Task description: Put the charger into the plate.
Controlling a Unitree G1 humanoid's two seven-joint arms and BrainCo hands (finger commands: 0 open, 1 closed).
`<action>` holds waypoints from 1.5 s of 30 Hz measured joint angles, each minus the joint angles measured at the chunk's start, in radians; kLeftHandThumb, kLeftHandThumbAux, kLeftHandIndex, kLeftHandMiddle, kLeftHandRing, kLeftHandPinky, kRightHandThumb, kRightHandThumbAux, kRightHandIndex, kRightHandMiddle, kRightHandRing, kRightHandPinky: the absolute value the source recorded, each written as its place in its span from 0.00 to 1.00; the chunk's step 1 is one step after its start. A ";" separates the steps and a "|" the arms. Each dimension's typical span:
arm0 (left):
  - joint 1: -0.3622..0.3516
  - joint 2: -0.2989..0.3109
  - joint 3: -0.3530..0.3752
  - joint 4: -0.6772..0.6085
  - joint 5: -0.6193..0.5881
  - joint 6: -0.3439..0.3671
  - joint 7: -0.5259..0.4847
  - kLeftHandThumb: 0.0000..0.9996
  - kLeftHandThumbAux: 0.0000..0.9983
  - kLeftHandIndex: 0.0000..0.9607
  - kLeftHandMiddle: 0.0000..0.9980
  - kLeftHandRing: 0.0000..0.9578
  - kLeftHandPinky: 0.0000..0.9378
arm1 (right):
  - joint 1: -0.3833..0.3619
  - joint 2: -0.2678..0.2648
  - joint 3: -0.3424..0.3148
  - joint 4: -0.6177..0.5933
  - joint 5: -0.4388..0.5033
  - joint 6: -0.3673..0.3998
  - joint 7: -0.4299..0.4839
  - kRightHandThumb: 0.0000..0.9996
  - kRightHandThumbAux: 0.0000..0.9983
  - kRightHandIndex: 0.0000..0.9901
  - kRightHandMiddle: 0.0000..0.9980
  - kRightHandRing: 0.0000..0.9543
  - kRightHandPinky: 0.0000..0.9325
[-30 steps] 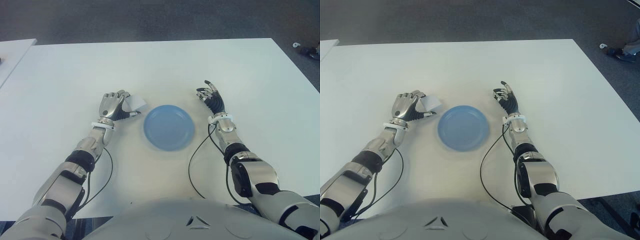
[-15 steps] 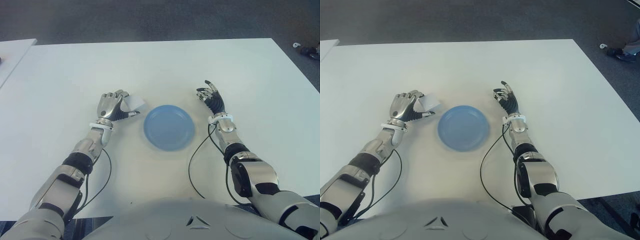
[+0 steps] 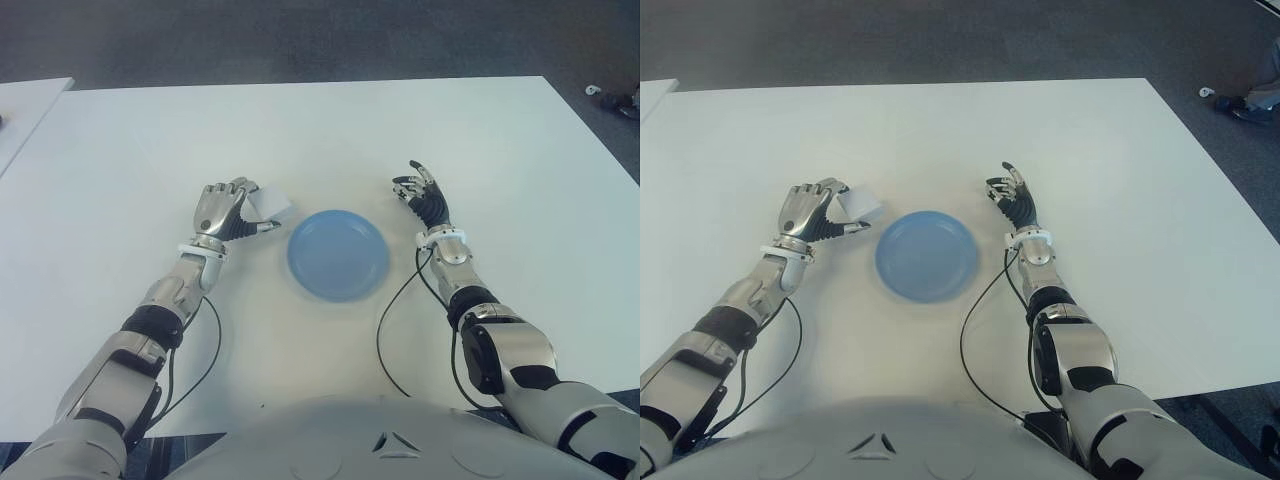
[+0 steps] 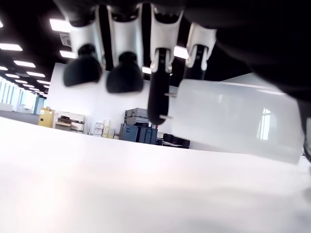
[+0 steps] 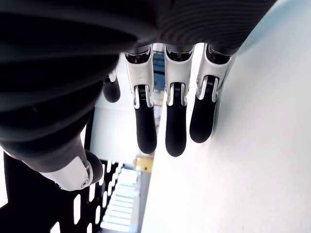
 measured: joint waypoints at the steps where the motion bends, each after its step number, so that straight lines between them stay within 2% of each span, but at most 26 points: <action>1: 0.002 0.002 0.001 -0.004 0.000 -0.005 0.000 0.72 0.70 0.46 0.85 0.88 0.87 | 0.000 0.000 0.000 0.000 0.000 0.000 -0.001 0.05 0.69 0.07 0.36 0.38 0.37; 8: 0.016 0.021 0.028 -0.070 -0.017 -0.039 -0.018 0.72 0.70 0.46 0.86 0.88 0.87 | 0.003 0.003 0.000 -0.006 0.000 0.000 -0.003 0.06 0.71 0.06 0.36 0.38 0.37; 13: 0.017 0.034 0.061 -0.148 -0.034 -0.039 -0.065 0.72 0.70 0.46 0.86 0.88 0.89 | 0.004 0.004 0.001 -0.007 0.000 0.000 -0.005 0.07 0.71 0.05 0.36 0.38 0.37; 25: 0.025 0.011 0.090 -0.289 -0.078 -0.041 -0.194 0.72 0.70 0.46 0.86 0.89 0.88 | 0.003 0.008 0.001 -0.008 0.000 0.000 -0.008 0.08 0.71 0.05 0.36 0.38 0.38; 45: -0.001 -0.024 0.034 -0.249 -0.055 -0.100 -0.272 0.72 0.70 0.46 0.87 0.90 0.89 | 0.001 0.018 0.001 -0.010 0.000 0.000 -0.011 0.08 0.69 0.05 0.35 0.38 0.37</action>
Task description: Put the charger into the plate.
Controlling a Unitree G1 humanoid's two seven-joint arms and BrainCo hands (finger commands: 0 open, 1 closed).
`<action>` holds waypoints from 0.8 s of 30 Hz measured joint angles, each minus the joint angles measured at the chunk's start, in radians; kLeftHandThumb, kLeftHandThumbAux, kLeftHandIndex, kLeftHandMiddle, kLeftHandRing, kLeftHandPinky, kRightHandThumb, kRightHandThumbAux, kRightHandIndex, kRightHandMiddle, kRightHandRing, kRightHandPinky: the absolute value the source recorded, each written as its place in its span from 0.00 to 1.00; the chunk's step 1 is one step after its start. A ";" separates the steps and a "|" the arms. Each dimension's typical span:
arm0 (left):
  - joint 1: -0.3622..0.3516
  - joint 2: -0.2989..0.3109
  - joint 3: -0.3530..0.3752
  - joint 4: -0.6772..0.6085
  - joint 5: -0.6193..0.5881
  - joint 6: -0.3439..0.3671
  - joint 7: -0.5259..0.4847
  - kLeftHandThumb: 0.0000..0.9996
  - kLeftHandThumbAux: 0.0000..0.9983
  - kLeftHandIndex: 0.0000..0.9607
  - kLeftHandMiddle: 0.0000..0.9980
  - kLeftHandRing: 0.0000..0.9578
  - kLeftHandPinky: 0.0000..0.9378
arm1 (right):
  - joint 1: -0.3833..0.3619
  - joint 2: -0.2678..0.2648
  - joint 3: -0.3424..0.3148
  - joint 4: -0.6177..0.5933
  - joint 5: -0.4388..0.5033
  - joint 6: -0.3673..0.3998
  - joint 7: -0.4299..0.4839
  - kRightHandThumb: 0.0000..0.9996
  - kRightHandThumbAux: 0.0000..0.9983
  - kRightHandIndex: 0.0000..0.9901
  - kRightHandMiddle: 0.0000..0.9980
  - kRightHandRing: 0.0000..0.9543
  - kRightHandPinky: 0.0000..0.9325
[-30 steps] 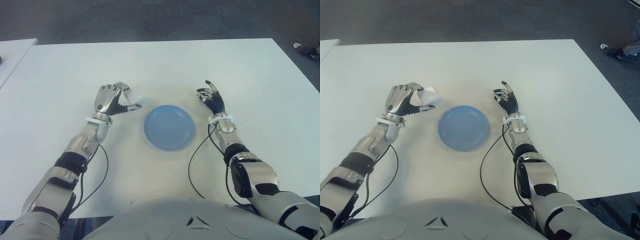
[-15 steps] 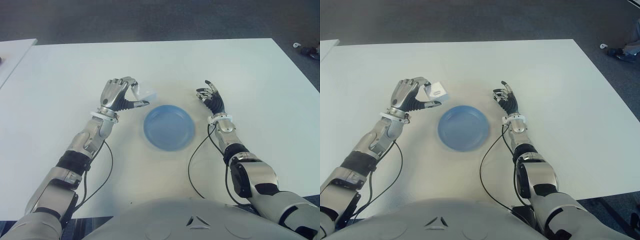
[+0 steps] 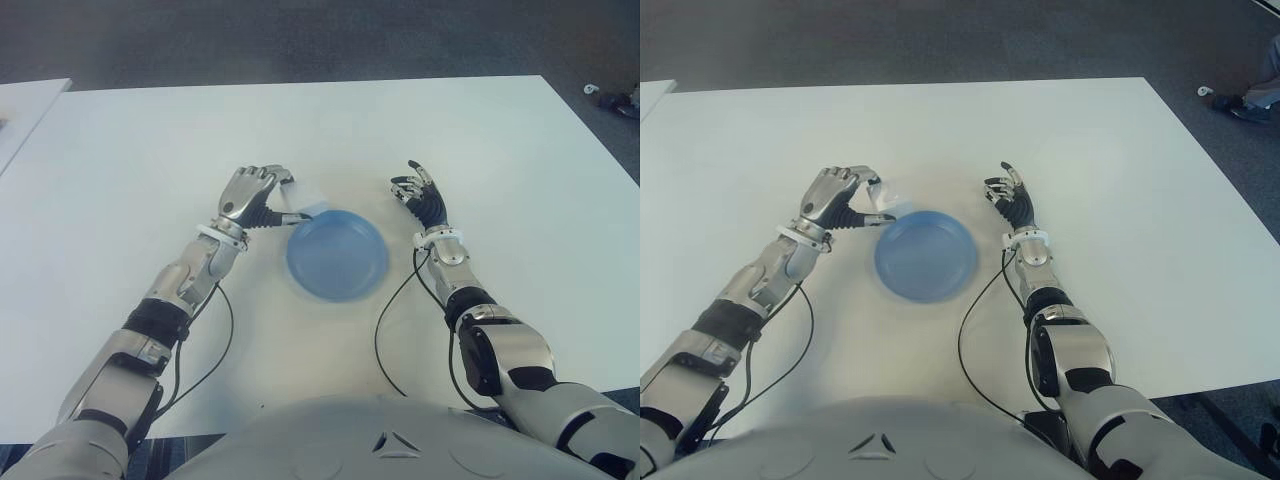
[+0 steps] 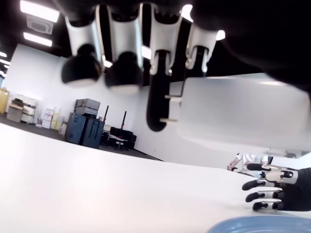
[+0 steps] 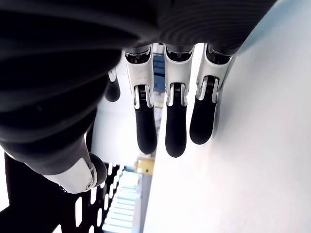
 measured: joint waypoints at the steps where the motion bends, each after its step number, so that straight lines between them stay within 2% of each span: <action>1: 0.000 -0.002 -0.002 0.000 0.000 -0.001 -0.005 0.72 0.70 0.46 0.87 0.90 0.89 | 0.000 0.000 0.000 0.000 0.000 0.000 0.000 0.08 0.69 0.05 0.35 0.38 0.37; 12: -0.001 -0.040 -0.010 0.006 -0.001 -0.016 -0.033 0.72 0.70 0.46 0.87 0.90 0.92 | -0.001 0.001 0.000 0.000 0.000 0.000 -0.003 0.07 0.69 0.04 0.35 0.37 0.37; 14: -0.003 -0.043 -0.012 0.012 -0.001 -0.025 -0.033 0.71 0.69 0.46 0.86 0.87 0.87 | -0.001 0.002 0.000 0.000 0.000 0.000 -0.003 0.07 0.69 0.05 0.35 0.37 0.37; 16: -0.004 -0.047 -0.013 0.019 -0.001 -0.034 -0.033 0.70 0.70 0.45 0.80 0.80 0.79 | -0.001 0.002 0.000 0.000 0.000 0.000 -0.003 0.08 0.68 0.05 0.35 0.37 0.37; 18: -0.004 -0.050 -0.016 0.023 -0.002 -0.039 -0.038 0.54 0.56 0.43 0.74 0.75 0.73 | -0.001 0.002 0.000 0.000 0.000 0.000 -0.003 0.08 0.68 0.05 0.35 0.37 0.37; 19: -0.004 -0.050 -0.018 0.025 -0.002 -0.041 -0.044 0.49 0.51 0.37 0.62 0.63 0.62 | -0.001 0.002 0.000 0.000 0.000 0.000 -0.003 0.08 0.68 0.05 0.35 0.37 0.37; 20: -0.004 -0.050 -0.023 0.025 -0.002 -0.040 -0.058 0.42 0.45 0.30 0.46 0.45 0.46 | -0.001 0.002 0.000 0.000 0.000 0.000 -0.003 0.08 0.68 0.05 0.35 0.38 0.37; 21: -0.004 -0.049 -0.028 0.025 -0.001 -0.040 -0.071 0.37 0.41 0.24 0.34 0.33 0.34 | -0.001 0.002 0.000 0.000 0.000 0.000 -0.003 0.08 0.68 0.05 0.35 0.38 0.37; 24: -0.004 -0.046 -0.041 0.024 0.004 -0.036 -0.109 0.28 0.33 0.15 0.17 0.16 0.18 | -0.002 0.003 0.000 0.000 0.000 0.000 -0.003 0.08 0.68 0.05 0.35 0.38 0.38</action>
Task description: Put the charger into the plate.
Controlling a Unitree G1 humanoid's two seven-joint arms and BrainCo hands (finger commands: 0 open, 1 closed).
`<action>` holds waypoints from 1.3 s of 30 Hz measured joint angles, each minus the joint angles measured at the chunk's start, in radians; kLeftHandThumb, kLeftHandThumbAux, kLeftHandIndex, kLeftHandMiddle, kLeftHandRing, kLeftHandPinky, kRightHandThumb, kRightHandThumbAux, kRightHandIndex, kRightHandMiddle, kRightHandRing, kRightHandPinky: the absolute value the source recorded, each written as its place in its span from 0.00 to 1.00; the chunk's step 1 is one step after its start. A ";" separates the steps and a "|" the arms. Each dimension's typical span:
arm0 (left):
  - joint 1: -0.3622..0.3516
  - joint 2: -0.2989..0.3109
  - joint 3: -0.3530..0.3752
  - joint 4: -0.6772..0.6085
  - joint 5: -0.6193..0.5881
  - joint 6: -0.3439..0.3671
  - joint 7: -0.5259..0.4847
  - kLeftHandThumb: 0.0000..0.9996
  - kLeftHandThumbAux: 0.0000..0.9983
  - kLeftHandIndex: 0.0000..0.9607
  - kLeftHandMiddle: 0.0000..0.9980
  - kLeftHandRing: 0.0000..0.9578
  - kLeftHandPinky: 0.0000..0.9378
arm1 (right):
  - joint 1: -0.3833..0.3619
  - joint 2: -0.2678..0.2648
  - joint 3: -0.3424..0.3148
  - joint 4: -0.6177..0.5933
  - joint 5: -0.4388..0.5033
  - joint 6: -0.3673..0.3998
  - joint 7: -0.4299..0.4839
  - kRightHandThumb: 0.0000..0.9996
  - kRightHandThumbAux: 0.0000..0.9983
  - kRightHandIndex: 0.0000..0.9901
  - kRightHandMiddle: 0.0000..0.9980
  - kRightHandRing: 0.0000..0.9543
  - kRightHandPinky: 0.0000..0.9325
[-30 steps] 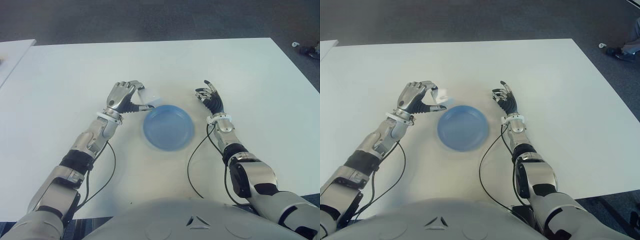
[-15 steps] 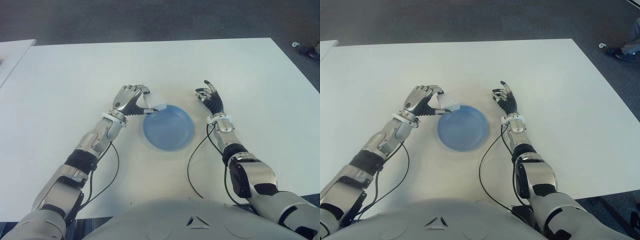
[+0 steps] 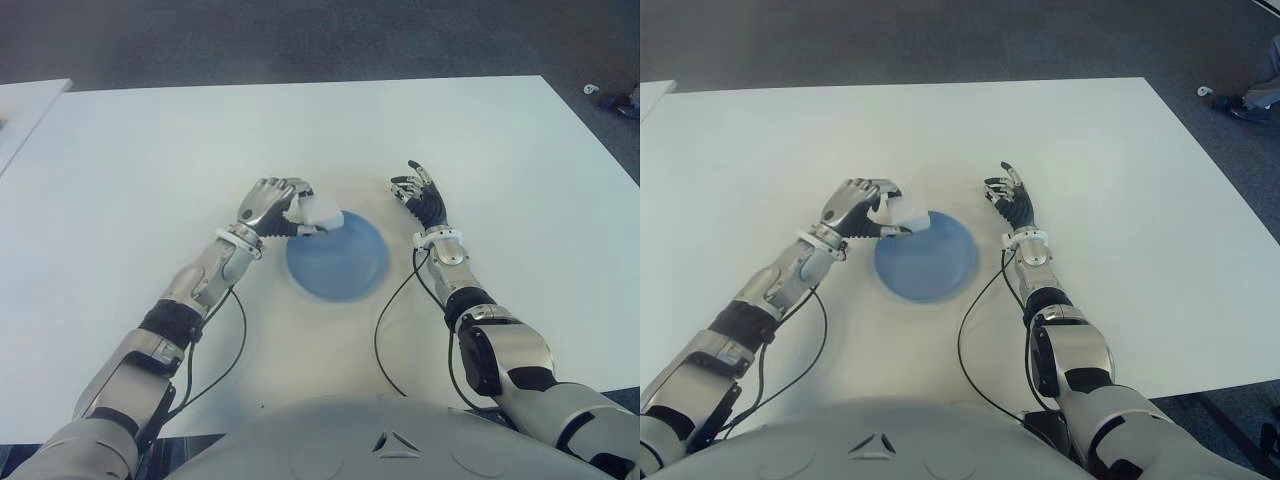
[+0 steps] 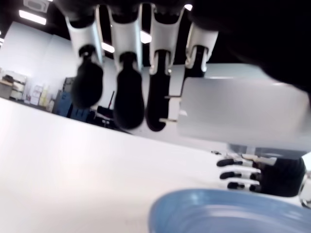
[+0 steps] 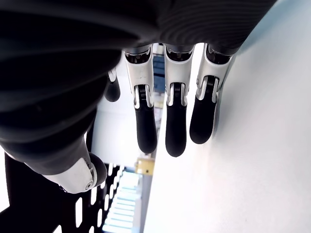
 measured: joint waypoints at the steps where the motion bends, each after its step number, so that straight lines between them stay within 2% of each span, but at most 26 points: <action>1: 0.000 0.001 -0.003 -0.001 0.005 0.003 -0.011 0.26 0.31 0.13 0.13 0.12 0.14 | 0.000 0.000 0.000 0.000 0.000 0.000 0.000 0.08 0.68 0.05 0.35 0.38 0.38; 7: 0.004 0.024 -0.005 -0.030 0.025 0.029 -0.057 0.23 0.27 0.06 0.03 0.02 0.05 | 0.000 0.001 0.000 0.000 0.000 0.000 0.000 0.08 0.68 0.06 0.36 0.38 0.38; 10: 0.010 0.035 -0.003 -0.051 0.030 0.039 -0.066 0.23 0.27 0.04 0.01 0.01 0.02 | 0.000 0.002 0.000 0.001 0.000 0.000 0.000 0.08 0.68 0.06 0.36 0.38 0.38; 20: 0.026 0.044 -0.003 -0.086 0.054 0.059 -0.068 0.27 0.28 0.01 0.00 0.00 0.00 | -0.002 0.003 0.000 0.001 0.000 0.000 0.000 0.08 0.67 0.06 0.35 0.38 0.37; 24: 0.029 0.047 -0.004 -0.092 0.066 0.059 -0.067 0.28 0.31 0.03 0.00 0.00 0.00 | -0.003 0.003 0.000 0.003 0.000 0.000 0.000 0.08 0.67 0.06 0.36 0.38 0.37; 28: 0.031 0.049 -0.004 -0.092 0.076 0.058 -0.057 0.25 0.34 0.07 0.02 0.00 0.00 | -0.004 0.004 0.000 0.004 0.000 0.000 0.000 0.09 0.67 0.06 0.36 0.38 0.37; 34: 0.030 0.051 0.004 -0.074 0.080 0.020 0.029 0.21 0.38 0.15 0.13 0.10 0.14 | -0.005 0.005 0.000 0.005 0.000 0.000 0.000 0.09 0.67 0.05 0.36 0.38 0.37; 39: 0.022 0.045 0.036 -0.006 0.028 -0.050 0.098 0.20 0.40 0.18 0.19 0.16 0.18 | -0.006 0.006 0.000 0.006 0.000 0.000 0.000 0.09 0.67 0.05 0.36 0.38 0.37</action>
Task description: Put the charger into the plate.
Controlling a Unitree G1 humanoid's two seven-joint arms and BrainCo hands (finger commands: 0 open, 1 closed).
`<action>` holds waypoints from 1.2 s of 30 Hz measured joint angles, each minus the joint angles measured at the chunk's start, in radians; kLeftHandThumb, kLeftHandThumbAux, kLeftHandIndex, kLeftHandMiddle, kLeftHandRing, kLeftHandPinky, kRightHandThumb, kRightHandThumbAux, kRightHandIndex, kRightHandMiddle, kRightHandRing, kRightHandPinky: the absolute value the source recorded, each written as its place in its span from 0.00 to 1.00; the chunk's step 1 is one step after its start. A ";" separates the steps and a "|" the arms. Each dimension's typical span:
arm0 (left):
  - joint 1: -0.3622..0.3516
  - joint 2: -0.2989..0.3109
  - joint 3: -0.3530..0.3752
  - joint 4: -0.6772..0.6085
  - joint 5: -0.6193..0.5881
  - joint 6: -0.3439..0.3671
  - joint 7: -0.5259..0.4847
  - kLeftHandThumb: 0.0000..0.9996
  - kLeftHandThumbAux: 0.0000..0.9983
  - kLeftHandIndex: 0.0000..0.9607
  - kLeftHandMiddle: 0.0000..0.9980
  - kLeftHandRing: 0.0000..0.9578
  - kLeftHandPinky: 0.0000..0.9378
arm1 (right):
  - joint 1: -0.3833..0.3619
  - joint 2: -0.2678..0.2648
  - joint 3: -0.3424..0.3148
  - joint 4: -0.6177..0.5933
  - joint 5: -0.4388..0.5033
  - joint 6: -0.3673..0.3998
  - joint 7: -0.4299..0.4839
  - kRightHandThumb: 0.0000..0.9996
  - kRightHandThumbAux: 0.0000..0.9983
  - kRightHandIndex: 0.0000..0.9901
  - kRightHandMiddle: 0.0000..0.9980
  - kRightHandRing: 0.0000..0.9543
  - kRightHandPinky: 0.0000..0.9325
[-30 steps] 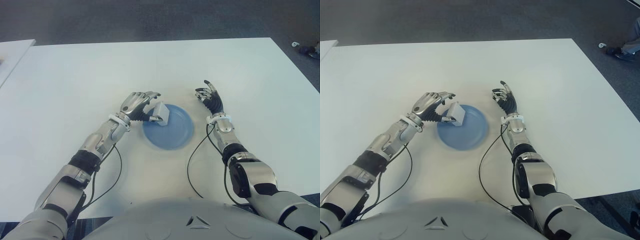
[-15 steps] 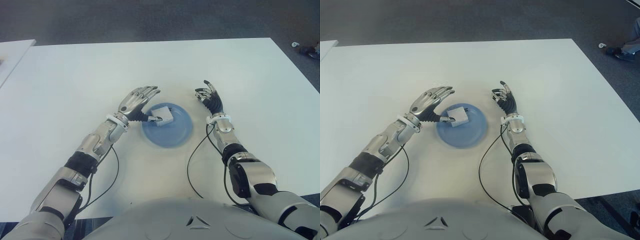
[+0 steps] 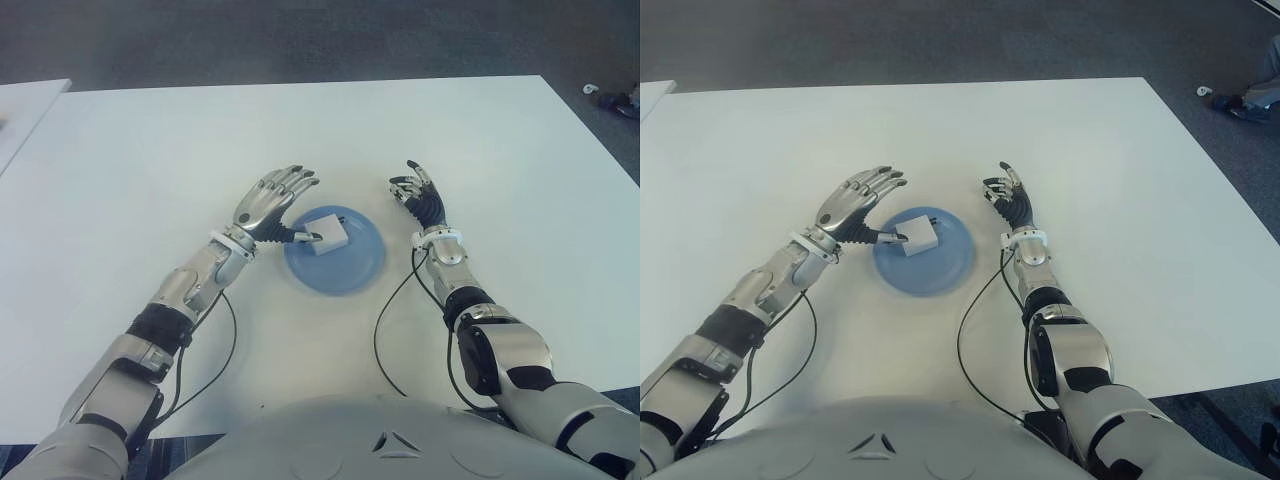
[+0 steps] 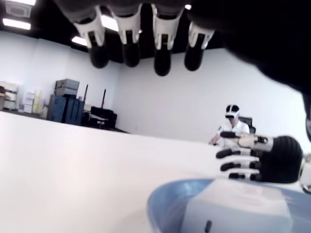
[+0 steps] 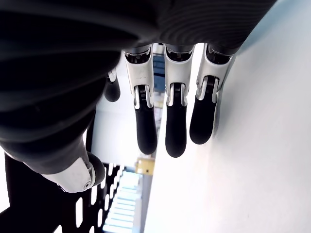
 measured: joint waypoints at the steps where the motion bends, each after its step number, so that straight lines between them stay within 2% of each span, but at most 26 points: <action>1: -0.001 -0.003 0.011 0.017 -0.028 -0.021 0.003 0.20 0.42 0.19 0.20 0.17 0.20 | 0.000 0.000 0.000 0.000 0.000 0.000 0.000 0.09 0.67 0.05 0.36 0.38 0.37; 4: -0.002 -0.020 0.053 0.059 -0.150 -0.084 -0.013 0.24 0.50 0.21 0.24 0.21 0.24 | -0.002 0.000 -0.001 -0.001 0.000 0.000 0.000 0.10 0.68 0.05 0.36 0.38 0.37; 7: -0.011 -0.031 0.095 0.099 -0.284 -0.139 -0.077 0.27 0.54 0.23 0.25 0.23 0.26 | -0.003 -0.001 -0.001 -0.001 0.000 0.000 0.000 0.10 0.68 0.05 0.36 0.38 0.37; 9: -0.019 -0.038 0.124 0.129 -0.368 -0.167 -0.130 0.27 0.57 0.24 0.26 0.24 0.24 | -0.004 0.000 -0.001 -0.001 0.000 0.000 0.000 0.10 0.68 0.05 0.36 0.38 0.38; 10: -0.025 -0.042 0.138 0.144 -0.410 -0.178 -0.159 0.27 0.58 0.25 0.27 0.23 0.21 | -0.004 -0.001 -0.001 -0.001 0.000 0.000 0.000 0.10 0.68 0.05 0.36 0.39 0.38; 11: -0.030 -0.046 0.153 0.155 -0.450 -0.181 -0.186 0.23 0.61 0.24 0.26 0.23 0.21 | -0.004 -0.001 -0.001 -0.001 0.000 0.000 0.000 0.10 0.68 0.05 0.36 0.39 0.38; 13: -0.043 -0.060 0.184 0.180 -0.537 -0.181 -0.245 0.22 0.64 0.23 0.26 0.23 0.22 | -0.005 -0.002 -0.001 -0.002 0.000 -0.001 0.000 0.10 0.68 0.05 0.37 0.39 0.38; 21: -0.087 -0.120 0.348 0.276 -0.875 -0.107 -0.508 0.17 0.69 0.18 0.25 0.24 0.26 | -0.011 -0.001 -0.001 -0.004 0.000 -0.002 0.000 0.10 0.68 0.05 0.37 0.39 0.38; 29: -0.098 -0.241 0.559 0.353 -1.220 0.021 -0.737 0.13 0.67 0.20 0.25 0.24 0.25 | -0.007 0.000 -0.001 0.003 0.000 0.001 0.002 0.09 0.68 0.06 0.36 0.38 0.37; 32: -0.094 -0.272 0.602 0.383 -1.265 0.047 -0.787 0.11 0.66 0.21 0.26 0.24 0.25 | -0.006 -0.001 -0.001 0.003 0.000 0.001 0.003 0.09 0.68 0.06 0.36 0.38 0.37; 36: -0.087 -0.281 0.613 0.400 -1.260 0.047 -0.836 0.10 0.64 0.20 0.23 0.21 0.20 | -0.005 -0.001 -0.001 0.003 0.000 0.001 0.003 0.08 0.67 0.06 0.36 0.38 0.37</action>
